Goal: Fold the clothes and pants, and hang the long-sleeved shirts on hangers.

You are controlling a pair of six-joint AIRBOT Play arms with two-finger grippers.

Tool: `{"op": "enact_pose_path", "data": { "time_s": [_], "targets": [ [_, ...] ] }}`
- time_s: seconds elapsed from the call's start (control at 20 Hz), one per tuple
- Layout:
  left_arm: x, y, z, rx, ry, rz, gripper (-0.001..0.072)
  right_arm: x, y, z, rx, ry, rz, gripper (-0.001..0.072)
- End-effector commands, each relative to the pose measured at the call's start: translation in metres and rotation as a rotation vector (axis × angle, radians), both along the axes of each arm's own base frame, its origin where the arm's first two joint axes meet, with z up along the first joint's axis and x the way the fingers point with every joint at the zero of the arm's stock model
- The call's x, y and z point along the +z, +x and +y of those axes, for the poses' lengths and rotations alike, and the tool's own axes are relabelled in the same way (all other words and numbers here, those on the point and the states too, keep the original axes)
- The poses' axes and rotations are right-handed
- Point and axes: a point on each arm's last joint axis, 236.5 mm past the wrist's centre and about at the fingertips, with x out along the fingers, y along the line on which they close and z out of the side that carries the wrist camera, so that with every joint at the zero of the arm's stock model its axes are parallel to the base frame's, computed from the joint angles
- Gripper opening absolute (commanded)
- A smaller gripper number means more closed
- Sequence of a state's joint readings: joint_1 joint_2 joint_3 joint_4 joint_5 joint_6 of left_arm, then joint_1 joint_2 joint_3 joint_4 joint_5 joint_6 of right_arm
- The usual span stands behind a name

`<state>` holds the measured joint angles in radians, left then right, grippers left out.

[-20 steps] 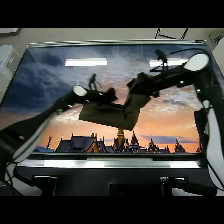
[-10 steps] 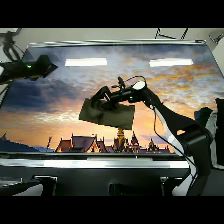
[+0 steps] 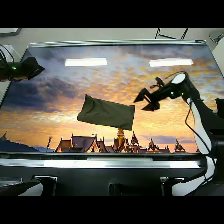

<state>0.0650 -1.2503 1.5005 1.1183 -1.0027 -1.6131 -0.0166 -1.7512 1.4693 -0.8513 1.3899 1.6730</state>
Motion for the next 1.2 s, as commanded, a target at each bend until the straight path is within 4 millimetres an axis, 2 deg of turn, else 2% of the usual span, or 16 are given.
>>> {"op": "enact_pose_path", "data": {
  "time_s": [0.0, 0.1, 0.2, 0.3, 0.35, 0.45, 0.5, 0.6, 0.7, 0.8, 0.9, 1.0, 1.15],
  "targets": [
    [-0.002, -0.002, 0.003, 0.000, 0.017, 0.007, 0.0020, -0.040, -0.038, -0.017, 0.006, -0.018, 0.070, 0.0660],
    [-0.003, -0.004, 0.002, -0.004, 0.016, 0.016, 0.0021, -0.052, -0.037, 0.016, -0.017, 0.080, 0.017, 0.0651],
    [-0.005, -0.006, 0.001, -0.010, 0.016, 0.030, 0.0021, -0.060, -0.036, 0.035, -0.034, 0.123, 0.003, 0.0617],
    [-0.004, -0.007, -0.001, -0.012, 0.005, 0.031, 0.0021, -0.059, -0.037, 0.055, -0.029, 0.183, 0.007, 0.0570],
    [-0.004, -0.007, -0.002, -0.014, -0.002, 0.030, 0.0021, -0.056, -0.037, 0.065, -0.027, 0.215, 0.008, 0.0518],
    [-0.003, -0.007, -0.004, -0.017, -0.011, 0.029, 0.0021, -0.049, -0.036, 0.081, 0.001, 0.256, -0.028, 0.0270],
    [-0.003, -0.007, -0.005, -0.017, -0.011, 0.029, 0.0021, -0.039, -0.033, 0.086, 0.001, 0.304, -0.050, 0.0039],
    [-0.003, -0.007, -0.005, -0.017, -0.011, 0.029, 0.0021, -0.007, -0.016, 0.077, -0.012, 0.383, -0.117, 0.0037],
    [-0.003, -0.007, -0.005, -0.017, -0.011, 0.029, 0.0021, 0.037, 0.009, 0.042, -0.026, 0.391, -0.211, 0.0037],
    [-0.003, -0.007, -0.005, -0.017, -0.011, 0.029, 0.0020, 0.082, 0.036, -0.018, -0.108, 0.309, -0.298, 0.0037],
    [-0.003, -0.007, -0.004, -0.017, -0.010, 0.028, 0.0021, 0.122, 0.049, -0.090, -0.205, 0.175, -0.377, 0.0038],
    [-0.003, -0.007, -0.004, -0.017, -0.010, 0.028, 0.0021, 0.157, 0.048, -0.165, -0.323, 0.052, -0.428, 0.0038],
    [-0.003, -0.007, -0.004, -0.017, -0.010, 0.028, 0.0021, 0.201, 0.030, -0.263, -0.497, -0.057, -0.486, 0.0038]
  ]
}}
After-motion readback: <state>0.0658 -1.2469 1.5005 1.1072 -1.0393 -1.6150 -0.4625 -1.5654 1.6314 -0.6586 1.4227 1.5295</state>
